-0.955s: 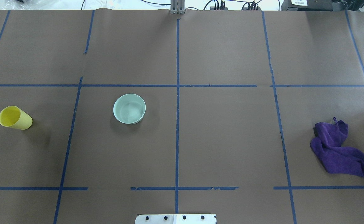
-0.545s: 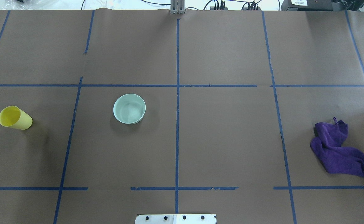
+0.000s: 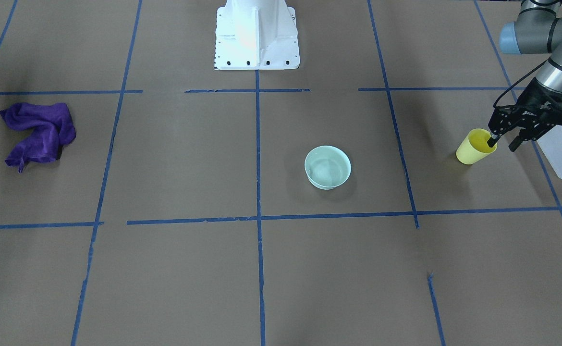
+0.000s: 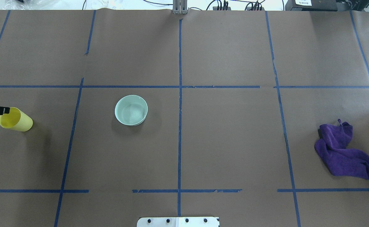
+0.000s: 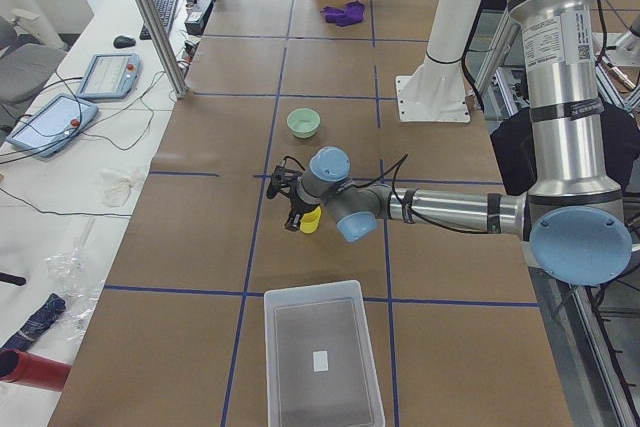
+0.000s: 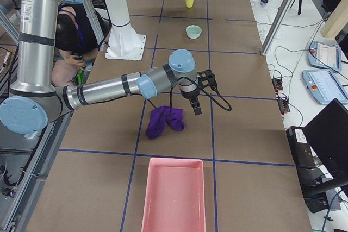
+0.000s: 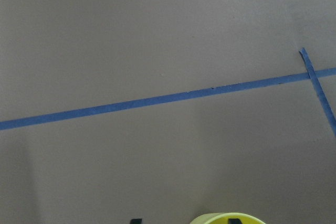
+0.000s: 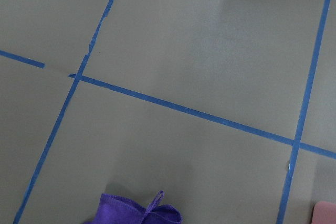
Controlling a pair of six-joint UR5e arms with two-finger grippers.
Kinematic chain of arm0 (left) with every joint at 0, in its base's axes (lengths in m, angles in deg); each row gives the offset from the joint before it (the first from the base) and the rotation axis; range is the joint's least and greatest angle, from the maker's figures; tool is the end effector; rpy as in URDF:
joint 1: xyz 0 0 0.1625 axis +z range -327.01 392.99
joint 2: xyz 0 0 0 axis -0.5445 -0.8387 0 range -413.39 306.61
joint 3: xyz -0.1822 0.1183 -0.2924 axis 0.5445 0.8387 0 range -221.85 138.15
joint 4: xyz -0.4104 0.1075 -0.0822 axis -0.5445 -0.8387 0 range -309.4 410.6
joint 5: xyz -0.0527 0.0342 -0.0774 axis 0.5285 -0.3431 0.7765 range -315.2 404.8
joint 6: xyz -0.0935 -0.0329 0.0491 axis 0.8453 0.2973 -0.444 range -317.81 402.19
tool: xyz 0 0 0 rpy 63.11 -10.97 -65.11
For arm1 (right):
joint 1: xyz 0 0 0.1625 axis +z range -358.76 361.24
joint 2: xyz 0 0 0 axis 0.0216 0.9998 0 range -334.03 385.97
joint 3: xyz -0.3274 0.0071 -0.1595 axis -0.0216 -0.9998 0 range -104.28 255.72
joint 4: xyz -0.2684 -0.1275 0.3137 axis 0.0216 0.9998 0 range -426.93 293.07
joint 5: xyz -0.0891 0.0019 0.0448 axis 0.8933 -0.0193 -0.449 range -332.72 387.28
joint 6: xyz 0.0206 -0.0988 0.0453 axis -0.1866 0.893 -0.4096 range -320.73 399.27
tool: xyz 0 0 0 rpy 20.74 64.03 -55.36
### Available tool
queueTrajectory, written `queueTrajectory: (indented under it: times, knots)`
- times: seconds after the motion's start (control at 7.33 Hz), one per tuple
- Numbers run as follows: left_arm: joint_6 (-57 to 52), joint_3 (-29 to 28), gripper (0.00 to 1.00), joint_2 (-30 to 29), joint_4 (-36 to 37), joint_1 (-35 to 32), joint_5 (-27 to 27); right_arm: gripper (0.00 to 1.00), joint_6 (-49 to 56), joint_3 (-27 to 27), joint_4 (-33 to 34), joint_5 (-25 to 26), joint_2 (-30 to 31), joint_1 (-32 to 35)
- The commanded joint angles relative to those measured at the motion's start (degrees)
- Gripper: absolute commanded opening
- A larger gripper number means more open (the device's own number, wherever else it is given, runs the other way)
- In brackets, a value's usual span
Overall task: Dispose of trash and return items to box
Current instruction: 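Grasp the yellow cup with the left gripper and lift it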
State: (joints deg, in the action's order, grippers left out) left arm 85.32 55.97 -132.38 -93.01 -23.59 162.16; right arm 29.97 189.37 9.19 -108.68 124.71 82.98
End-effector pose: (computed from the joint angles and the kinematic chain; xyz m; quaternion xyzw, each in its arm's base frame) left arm 0.1956 -0.4461 0.5287 0.1923 0.4243 0.0260 0.8845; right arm -0.0138 -0.4692 0.4361 0.1685 -0.4087 -0.0889 0.8926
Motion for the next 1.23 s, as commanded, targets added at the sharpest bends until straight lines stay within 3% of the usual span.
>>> queueTrajectory:
  times: [0.0,0.14,0.55,0.82,1.09]
  knots:
    - [-0.3,-0.3,0.39,1.2,0.0,2.8,-3.9,1.0,0.1,0.0,-0.1,0.0,0.4,0.1]
    - [-0.7,-0.3,0.0,1.1,0.0,3.4,-5.0,1.0,0.2,0.0,-0.1,0.0,0.7,0.1]
    - [-7.0,2.4,0.0,1.1,0.2,3.0,-4.0,1.0,0.2,0.0,-0.1,0.0,0.7,0.1]
    - [-16.6,6.6,0.0,4.6,0.6,-0.9,7.5,1.0,0.2,0.0,-0.5,-0.1,1.3,0.1]
    - [-34.0,5.8,0.0,6.7,3.0,-12.3,16.4,1.0,-0.1,0.0,-3.1,-0.1,2.9,0.1]
